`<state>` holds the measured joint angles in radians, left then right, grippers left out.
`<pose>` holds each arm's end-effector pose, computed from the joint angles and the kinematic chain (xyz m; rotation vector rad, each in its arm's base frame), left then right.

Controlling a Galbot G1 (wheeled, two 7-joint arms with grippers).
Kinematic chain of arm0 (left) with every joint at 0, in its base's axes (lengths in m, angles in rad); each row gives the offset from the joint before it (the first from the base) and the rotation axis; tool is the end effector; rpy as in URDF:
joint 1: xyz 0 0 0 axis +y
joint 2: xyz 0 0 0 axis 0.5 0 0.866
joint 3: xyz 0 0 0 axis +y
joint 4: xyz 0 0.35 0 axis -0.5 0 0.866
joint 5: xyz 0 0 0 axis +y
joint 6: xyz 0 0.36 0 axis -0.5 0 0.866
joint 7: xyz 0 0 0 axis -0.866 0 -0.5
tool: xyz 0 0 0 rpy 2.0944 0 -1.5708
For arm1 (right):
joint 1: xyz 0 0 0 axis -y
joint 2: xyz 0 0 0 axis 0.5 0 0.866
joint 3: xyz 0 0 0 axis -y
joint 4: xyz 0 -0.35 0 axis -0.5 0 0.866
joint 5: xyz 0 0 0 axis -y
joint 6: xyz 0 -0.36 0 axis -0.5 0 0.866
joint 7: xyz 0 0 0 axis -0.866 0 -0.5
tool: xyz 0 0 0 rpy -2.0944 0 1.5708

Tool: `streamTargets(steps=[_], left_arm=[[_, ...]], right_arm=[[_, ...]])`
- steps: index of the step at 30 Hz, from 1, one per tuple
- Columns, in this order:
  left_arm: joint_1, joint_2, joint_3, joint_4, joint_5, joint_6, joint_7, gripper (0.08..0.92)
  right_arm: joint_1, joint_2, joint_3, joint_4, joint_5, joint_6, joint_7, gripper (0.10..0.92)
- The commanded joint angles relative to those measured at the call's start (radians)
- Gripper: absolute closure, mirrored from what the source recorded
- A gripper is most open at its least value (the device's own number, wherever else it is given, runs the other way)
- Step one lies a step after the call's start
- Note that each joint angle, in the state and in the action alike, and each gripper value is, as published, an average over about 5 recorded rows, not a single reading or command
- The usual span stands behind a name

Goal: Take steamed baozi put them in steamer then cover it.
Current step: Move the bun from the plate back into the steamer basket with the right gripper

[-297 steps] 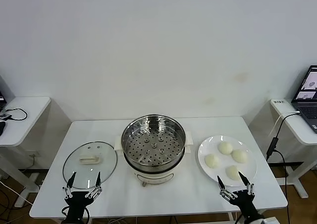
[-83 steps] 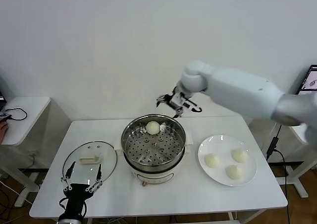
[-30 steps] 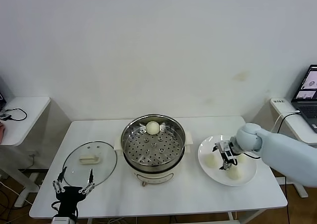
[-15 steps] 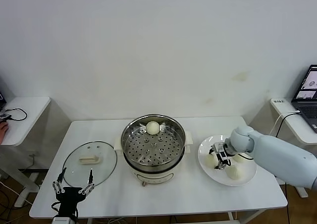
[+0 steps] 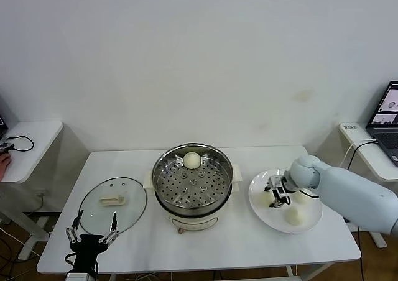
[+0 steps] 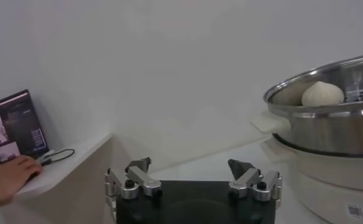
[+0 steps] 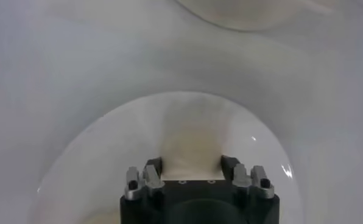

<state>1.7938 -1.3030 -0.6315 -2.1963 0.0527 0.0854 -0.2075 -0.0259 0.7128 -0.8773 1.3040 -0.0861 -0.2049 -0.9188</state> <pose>0.1274 0.0672 -0.2895 0.1929 -2.9376 -0.5203 0.4996 -0.1128 -0.2371 1.3163 -1.4266 1.4809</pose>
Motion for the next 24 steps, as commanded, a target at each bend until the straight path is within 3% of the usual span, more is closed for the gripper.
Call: streamTargets(steps=[1,12,24], left_arm=[[0.000,0.001,0.001,-0.003,0.001,-0.001,0.000,0.177],[0.001,0.009,0.009,-0.019,0.003,-0.001,0.000,0.177],[0.002,0.016,0.014,-0.033,0.003,0.001,0.002,0.177]], right_arm=[[0.116,-0.040,-0.010,0.031,0.042,-0.005,-0.006,0.448],[0.567,-0.089,-0.250,0.170,0.262,-0.058,-0.014,0.448],[0.798,0.112,-0.383,0.316,0.563,-0.196,0.065,0.438]])
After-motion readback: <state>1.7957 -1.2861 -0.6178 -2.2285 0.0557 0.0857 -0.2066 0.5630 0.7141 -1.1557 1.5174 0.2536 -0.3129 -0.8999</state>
